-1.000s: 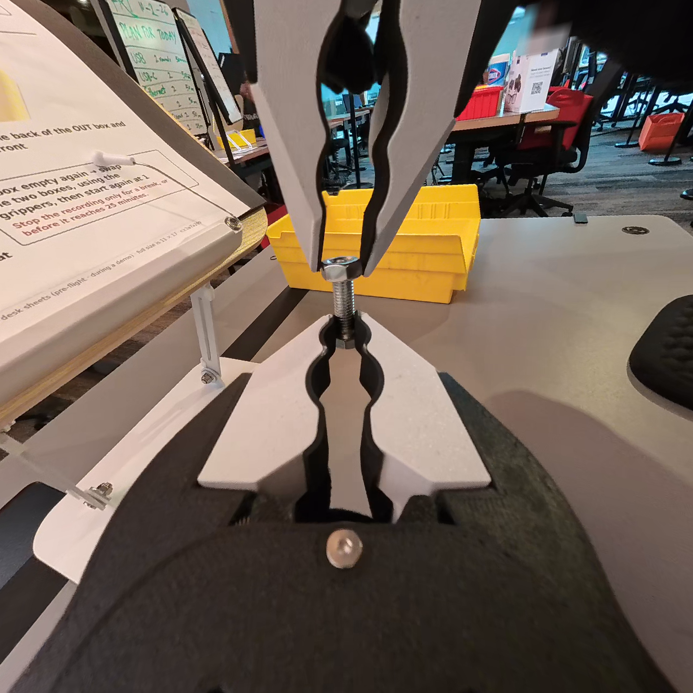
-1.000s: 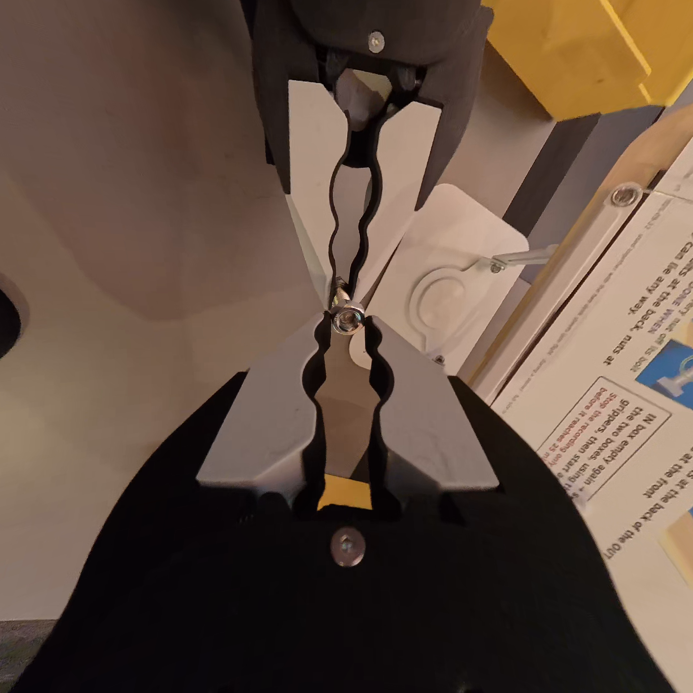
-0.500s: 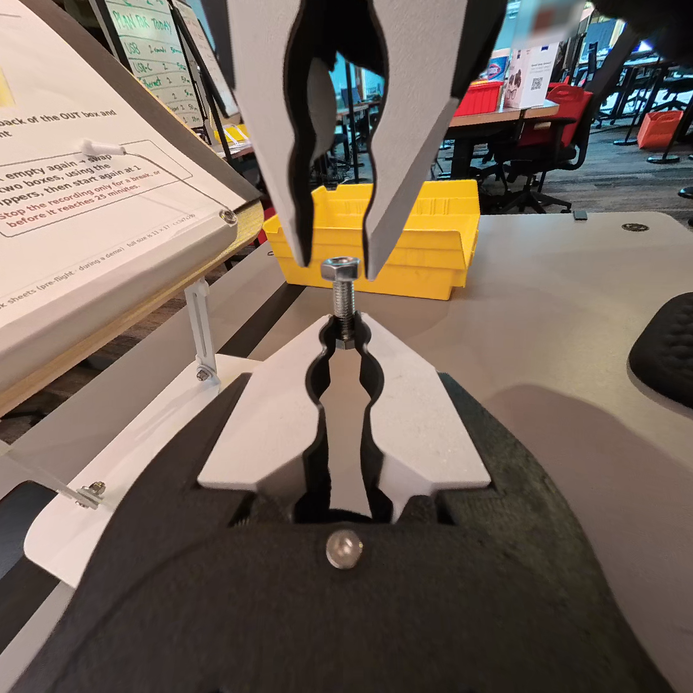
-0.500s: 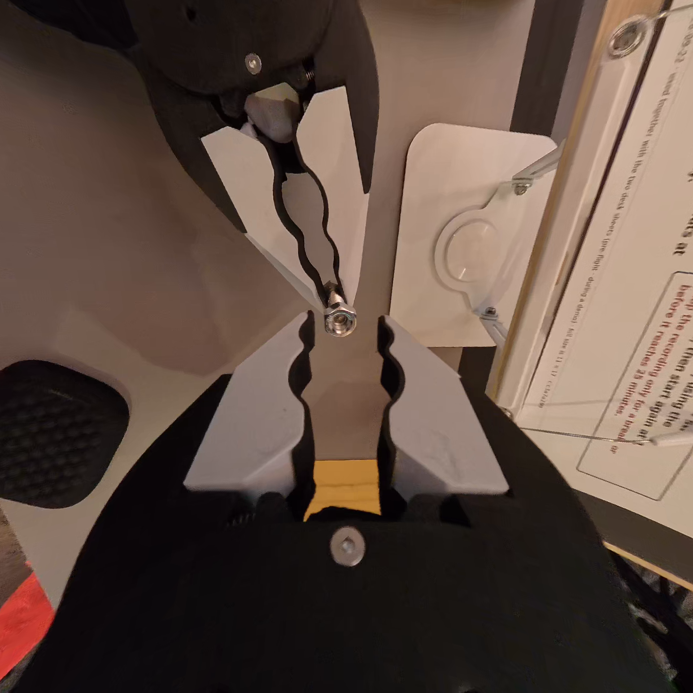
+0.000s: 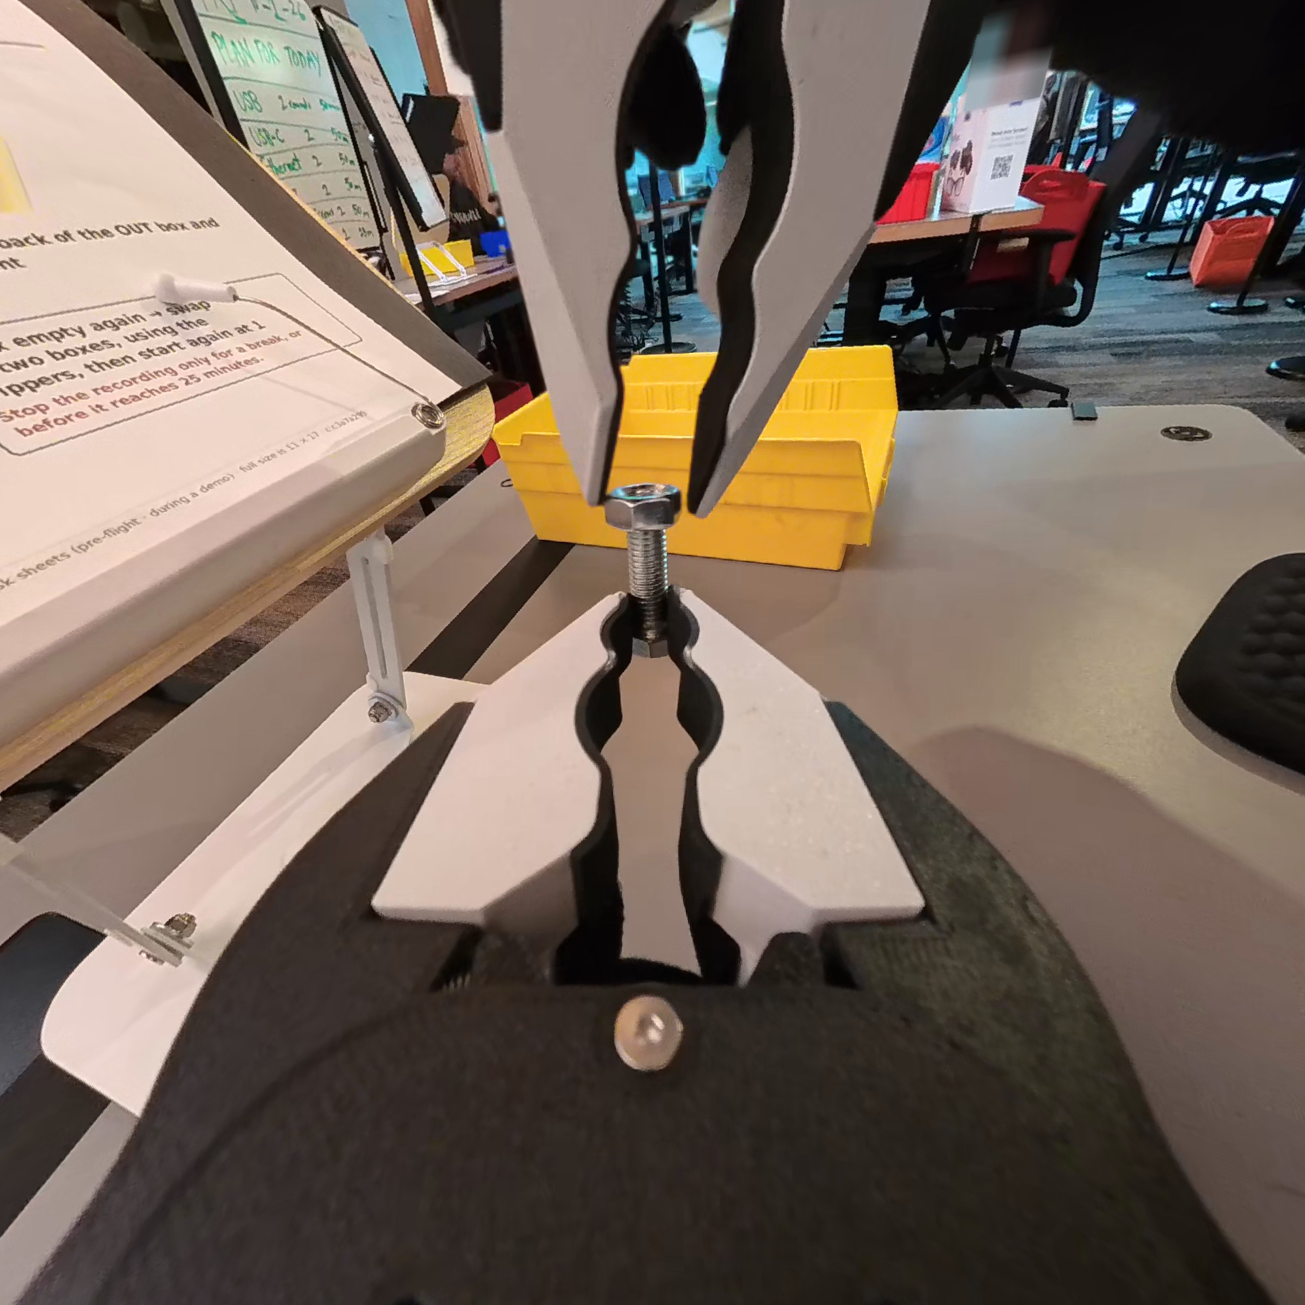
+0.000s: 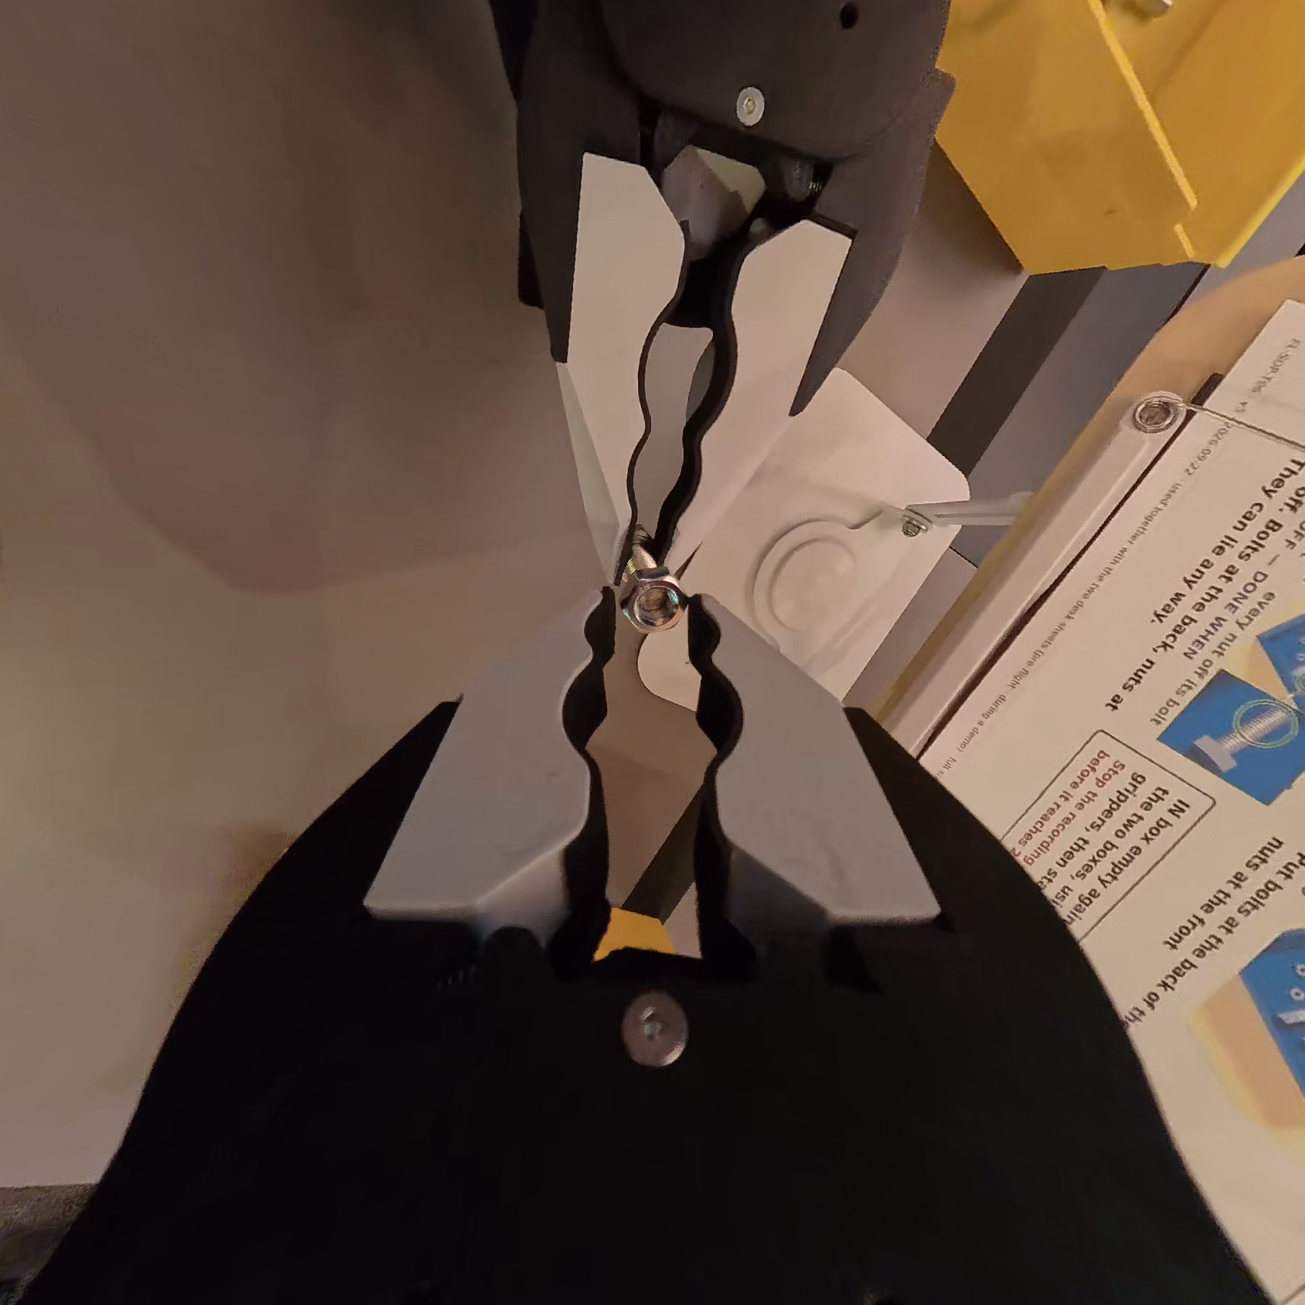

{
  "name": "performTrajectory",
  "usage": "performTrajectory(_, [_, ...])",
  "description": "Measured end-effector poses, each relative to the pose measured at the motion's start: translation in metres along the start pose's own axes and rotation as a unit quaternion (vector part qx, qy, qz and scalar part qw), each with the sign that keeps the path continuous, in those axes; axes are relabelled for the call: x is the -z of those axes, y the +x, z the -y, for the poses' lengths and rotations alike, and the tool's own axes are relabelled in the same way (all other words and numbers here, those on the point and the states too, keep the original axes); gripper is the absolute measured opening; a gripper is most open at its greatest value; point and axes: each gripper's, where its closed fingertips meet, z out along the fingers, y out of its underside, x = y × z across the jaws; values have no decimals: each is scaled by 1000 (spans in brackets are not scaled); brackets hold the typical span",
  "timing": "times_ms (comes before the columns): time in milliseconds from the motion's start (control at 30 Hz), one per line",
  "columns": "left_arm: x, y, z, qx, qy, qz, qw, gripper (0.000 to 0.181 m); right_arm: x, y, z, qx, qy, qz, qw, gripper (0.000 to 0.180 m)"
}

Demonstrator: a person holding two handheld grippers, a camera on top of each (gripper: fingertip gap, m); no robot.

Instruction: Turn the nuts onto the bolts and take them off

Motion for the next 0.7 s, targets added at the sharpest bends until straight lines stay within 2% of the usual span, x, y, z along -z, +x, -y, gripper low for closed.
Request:
performTrajectory(167, [-1,0,-2,-2,-3,1,1000,7,-2,-1,-1,-22,1,10,1000,17])
performTrajectory(333, [-1,-2,-2,-1,-5,6,1000,7,-3,1,-2,-113,-9,21,993,16])
performTrajectory(700, [-2,-3,-7,-3,-12,13,1000,7,-7,1,-2,-347,-4,49,936,16])
